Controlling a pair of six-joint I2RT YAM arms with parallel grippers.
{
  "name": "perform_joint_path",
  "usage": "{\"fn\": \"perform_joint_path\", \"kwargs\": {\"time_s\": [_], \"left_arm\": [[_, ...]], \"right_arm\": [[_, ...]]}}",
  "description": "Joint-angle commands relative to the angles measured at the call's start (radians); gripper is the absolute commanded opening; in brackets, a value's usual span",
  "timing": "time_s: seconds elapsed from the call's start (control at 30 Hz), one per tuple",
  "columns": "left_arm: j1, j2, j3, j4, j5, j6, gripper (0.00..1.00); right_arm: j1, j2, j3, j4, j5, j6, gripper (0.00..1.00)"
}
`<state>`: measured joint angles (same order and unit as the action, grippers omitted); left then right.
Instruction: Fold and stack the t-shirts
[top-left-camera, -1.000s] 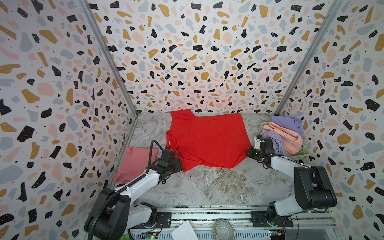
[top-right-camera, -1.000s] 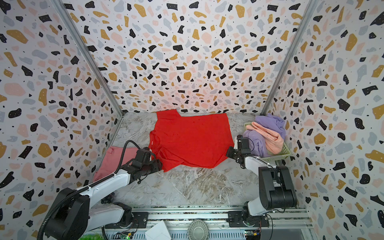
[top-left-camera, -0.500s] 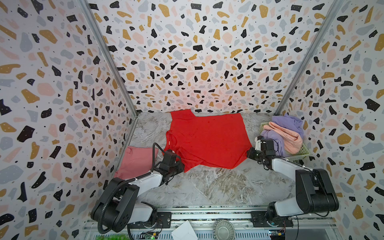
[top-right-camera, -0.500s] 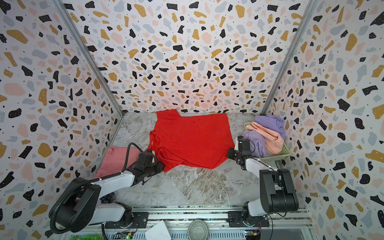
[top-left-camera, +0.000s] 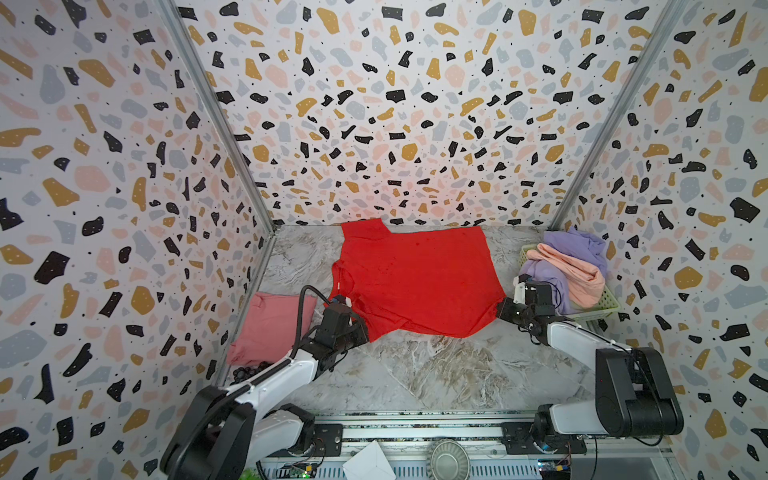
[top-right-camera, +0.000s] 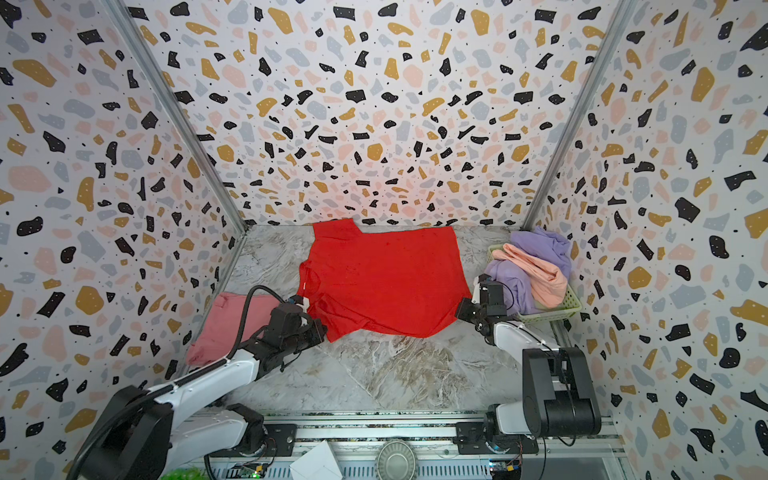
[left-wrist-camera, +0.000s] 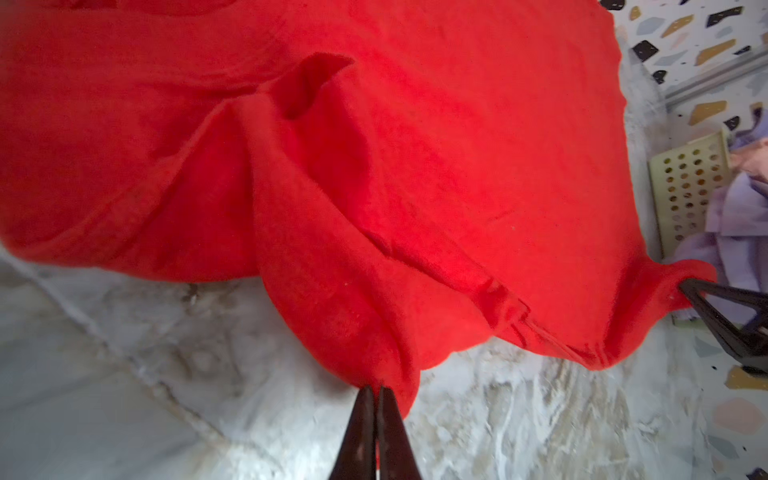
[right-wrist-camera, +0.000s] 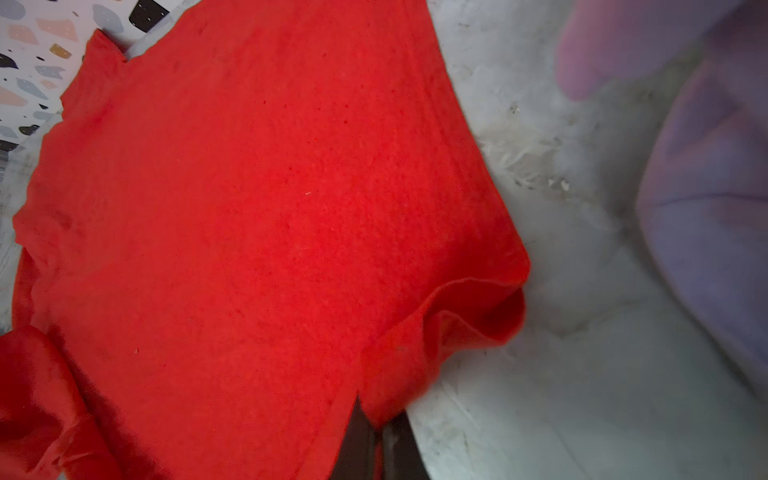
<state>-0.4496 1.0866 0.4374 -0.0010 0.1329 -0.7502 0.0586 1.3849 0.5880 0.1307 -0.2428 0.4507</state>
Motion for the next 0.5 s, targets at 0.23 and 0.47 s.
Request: {"fn": "perform_joint_path", "kwargs": {"time_s": [0.23, 0.47], "left_arm": [[-0.228, -0.359, 0.109, -0.395, 0.112, -0.173, 0.31], [-0.232, -0.384, 0.175, -0.562, -0.177, -0.059, 0.64]], "right_arm": [[-0.008, -0.054, -0.005, -0.016, 0.003, -0.010, 0.02], [-0.009, -0.063, -0.006, -0.032, 0.007, -0.011, 0.02]]}}
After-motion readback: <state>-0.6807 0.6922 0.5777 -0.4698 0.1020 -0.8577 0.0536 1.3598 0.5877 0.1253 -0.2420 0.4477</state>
